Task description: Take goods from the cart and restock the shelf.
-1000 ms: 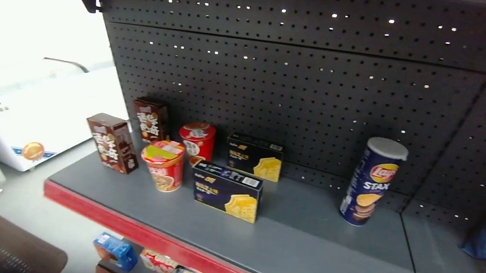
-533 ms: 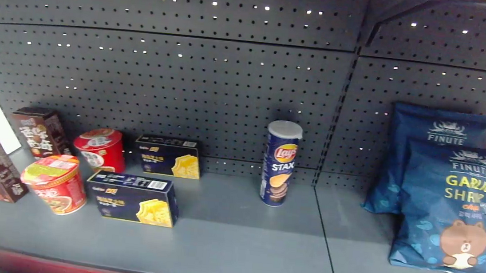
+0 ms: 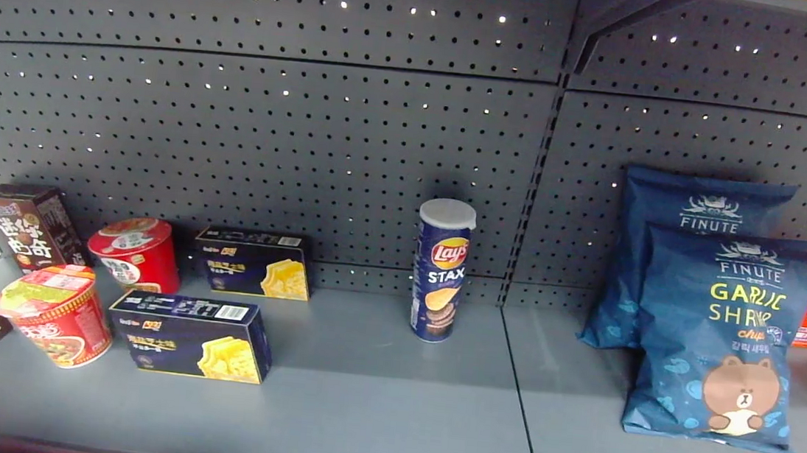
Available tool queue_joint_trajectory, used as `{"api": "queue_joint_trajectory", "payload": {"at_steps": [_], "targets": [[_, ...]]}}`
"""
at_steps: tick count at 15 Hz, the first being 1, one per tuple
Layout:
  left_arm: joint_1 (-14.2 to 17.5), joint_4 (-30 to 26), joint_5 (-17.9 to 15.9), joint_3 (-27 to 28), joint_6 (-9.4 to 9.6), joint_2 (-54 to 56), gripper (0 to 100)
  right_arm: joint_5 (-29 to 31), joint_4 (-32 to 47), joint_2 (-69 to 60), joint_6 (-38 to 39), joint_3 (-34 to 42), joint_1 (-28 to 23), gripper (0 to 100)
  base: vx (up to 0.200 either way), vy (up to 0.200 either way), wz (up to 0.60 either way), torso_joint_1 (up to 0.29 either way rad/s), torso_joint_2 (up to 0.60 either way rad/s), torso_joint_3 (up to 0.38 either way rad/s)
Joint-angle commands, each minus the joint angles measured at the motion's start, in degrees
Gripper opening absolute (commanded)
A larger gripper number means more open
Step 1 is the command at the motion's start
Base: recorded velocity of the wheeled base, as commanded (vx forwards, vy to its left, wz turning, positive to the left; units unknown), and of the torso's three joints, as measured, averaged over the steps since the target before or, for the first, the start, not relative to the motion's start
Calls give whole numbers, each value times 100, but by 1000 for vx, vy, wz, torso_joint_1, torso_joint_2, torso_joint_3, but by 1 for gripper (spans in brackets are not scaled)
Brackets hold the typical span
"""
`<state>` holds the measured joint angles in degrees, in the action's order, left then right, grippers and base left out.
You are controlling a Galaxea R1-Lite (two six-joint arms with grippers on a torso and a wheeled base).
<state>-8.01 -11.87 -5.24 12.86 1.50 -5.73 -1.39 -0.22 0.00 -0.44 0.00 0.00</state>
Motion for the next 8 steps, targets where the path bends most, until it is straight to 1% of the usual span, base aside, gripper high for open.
{"api": "queue_joint_trajectory", "payload": {"at_steps": [1, 2, 3, 4, 5, 6, 7, 8], "targets": [[1, 1, 94, 32, -1, -25, 0, -28, -4, 9, -62, 0, 0, 100, 0, 0, 0, 0, 0, 0], [10, -8, 181, 76, -1, -25, 0, -46, 4, 44, -167, -9, 18, 100, 0, 0, 0, 0, 0, 0], [10, -17, 208, 94, -1, -25, 0, -2, 31, 246, -62, -9, -18, 100, 0, 0, 0, 0, 0, 0], [19, -26, 261, 111, -1, -33, 0, -107, -31, 606, -185, -9, 211, 100, 0, 0, 0, 0, 0, 0], [27, -34, 304, 94, 8, -25, 0, -494, -92, 1063, -448, -448, 826, 100, 0, 0, 0, 0, 0, 0], [27, -26, 357, 59, 26, -25, 0, -538, -127, 1652, -396, -677, 1160, 100, 0, 0, 0, 0, 0, 0], [27, -34, 463, 59, 35, -25, 0, -652, -391, 2092, -659, -896, 1705, 100, 0, 0, 0, 0, 0, 0], [27, -26, 489, 76, 79, -25, 0, -828, -453, 2338, -800, -1099, 2153, 100, 0, 0, 0, 0, 0, 0]]}}
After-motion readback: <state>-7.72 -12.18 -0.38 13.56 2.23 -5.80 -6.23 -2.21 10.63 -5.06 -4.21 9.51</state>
